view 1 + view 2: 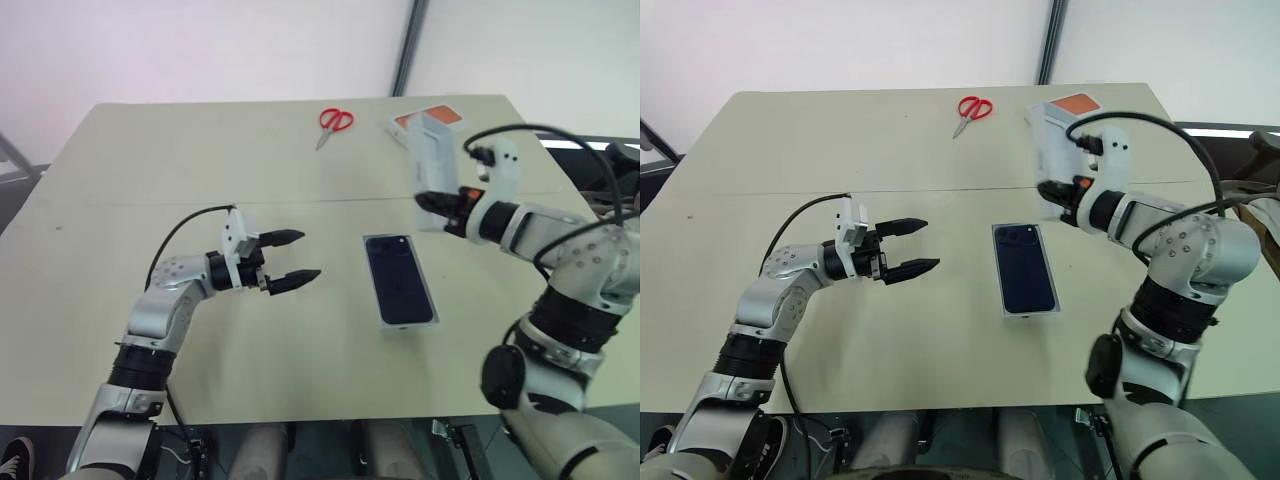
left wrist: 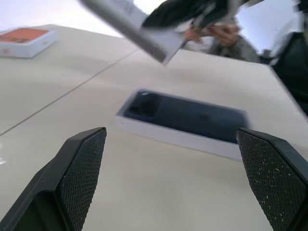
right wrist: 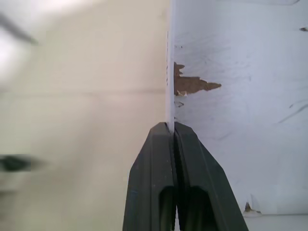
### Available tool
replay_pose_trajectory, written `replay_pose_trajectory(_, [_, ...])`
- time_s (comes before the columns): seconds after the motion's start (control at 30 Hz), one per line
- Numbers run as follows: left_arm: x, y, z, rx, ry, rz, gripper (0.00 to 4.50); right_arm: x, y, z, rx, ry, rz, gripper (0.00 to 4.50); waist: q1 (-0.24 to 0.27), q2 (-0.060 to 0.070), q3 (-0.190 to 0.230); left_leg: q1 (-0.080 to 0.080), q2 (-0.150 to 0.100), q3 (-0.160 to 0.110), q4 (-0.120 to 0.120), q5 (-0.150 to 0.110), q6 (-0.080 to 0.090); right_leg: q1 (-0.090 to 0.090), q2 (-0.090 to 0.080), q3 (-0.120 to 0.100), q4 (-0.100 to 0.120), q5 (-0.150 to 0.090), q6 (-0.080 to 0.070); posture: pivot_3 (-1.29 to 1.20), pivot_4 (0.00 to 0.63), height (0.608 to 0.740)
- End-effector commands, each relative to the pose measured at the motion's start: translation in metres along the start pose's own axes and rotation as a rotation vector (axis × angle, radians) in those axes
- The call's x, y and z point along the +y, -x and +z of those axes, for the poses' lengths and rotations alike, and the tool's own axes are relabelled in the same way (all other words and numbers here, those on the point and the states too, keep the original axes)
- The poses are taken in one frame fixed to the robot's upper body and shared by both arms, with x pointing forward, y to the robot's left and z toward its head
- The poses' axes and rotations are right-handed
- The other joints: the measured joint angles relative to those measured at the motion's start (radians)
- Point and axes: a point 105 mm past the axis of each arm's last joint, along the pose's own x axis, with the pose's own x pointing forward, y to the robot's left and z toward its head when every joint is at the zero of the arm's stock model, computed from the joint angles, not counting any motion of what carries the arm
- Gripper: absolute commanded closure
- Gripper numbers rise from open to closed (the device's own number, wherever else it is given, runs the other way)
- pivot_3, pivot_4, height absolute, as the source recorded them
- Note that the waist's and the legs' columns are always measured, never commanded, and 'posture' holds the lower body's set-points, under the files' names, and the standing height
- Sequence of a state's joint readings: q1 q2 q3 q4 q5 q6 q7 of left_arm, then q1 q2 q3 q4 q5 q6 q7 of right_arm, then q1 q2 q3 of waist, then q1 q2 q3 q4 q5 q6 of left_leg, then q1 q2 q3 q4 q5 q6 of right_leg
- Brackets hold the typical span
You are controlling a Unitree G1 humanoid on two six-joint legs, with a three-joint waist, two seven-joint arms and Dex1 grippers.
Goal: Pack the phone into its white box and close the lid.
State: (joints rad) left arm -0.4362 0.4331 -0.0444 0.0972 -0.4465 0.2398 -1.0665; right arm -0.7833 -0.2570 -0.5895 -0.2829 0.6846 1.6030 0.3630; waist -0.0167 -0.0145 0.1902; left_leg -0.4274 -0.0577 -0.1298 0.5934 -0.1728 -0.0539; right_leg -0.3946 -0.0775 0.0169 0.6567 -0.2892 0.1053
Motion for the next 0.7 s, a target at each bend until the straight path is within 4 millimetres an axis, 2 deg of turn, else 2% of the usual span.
replay_pose_trajectory(0.03, [0.010,0.005,0.012,-0.036,-0.011,0.067,0.00,0.028,0.008,-0.016,0.000,-0.074,0.250,4.46,0.005,0.000,0.000,0.000,0.000,0.000,0.000,0.000,0.000,0.000,0.000,0.000,0.000,0.000,0.000,0.00,0.150,0.740])
replay_pose_trajectory(0.2, [0.016,0.010,0.011,-0.058,0.036,0.140,0.00,0.059,0.018,-0.051,0.061,-0.245,0.490,4.46,-0.002,0.000,0.000,0.000,-0.001,0.001,0.001,0.000,0.000,0.001,-0.002,0.001,0.000,0.000,0.000,0.00,0.150,0.740])
replay_pose_trajectory(0.23, [0.015,0.010,0.010,-0.060,0.044,0.144,0.38,0.066,0.021,-0.056,0.069,-0.299,0.514,4.50,-0.003,0.001,0.000,0.001,-0.001,0.001,0.001,0.000,0.000,0.001,-0.002,0.001,0.000,0.000,0.000,0.00,0.150,0.740])
replay_pose_trajectory(0.3, [0.015,0.011,0.009,-0.059,0.051,0.147,0.80,0.072,0.023,-0.062,0.082,-0.374,0.518,4.50,-0.006,0.001,0.000,0.001,-0.001,0.001,0.001,0.000,0.000,0.001,-0.003,0.001,0.001,0.000,0.000,0.00,0.150,0.740])
replay_pose_trajectory(0.4, [0.015,0.013,0.010,-0.074,0.068,0.161,2.31,0.080,0.025,-0.085,0.128,-0.434,0.538,4.50,-0.011,0.001,0.000,0.001,0.001,0.002,0.002,0.000,0.001,0.001,-0.001,0.002,0.000,0.000,0.000,0.00,0.150,0.740])
replay_pose_trajectory(0.53, [0.009,0.008,0.012,-0.085,0.093,0.145,4.41,0.077,0.022,-0.105,0.176,-0.495,0.489,4.50,-0.009,0.001,0.000,0.001,0.002,0.002,0.003,0.000,0.001,0.001,0.001,0.002,0.000,0.000,0.000,0.00,0.150,0.740])
replay_pose_trajectory(0.7, [-0.021,-0.006,0.003,-0.057,0.072,0.038,4.46,0.066,0.015,-0.112,0.200,-0.538,0.419,4.50,-0.001,0.001,0.000,0.001,0.001,0.004,0.003,0.000,0.001,0.001,0.000,0.005,0.000,-0.001,-0.002,0.00,0.150,0.740])
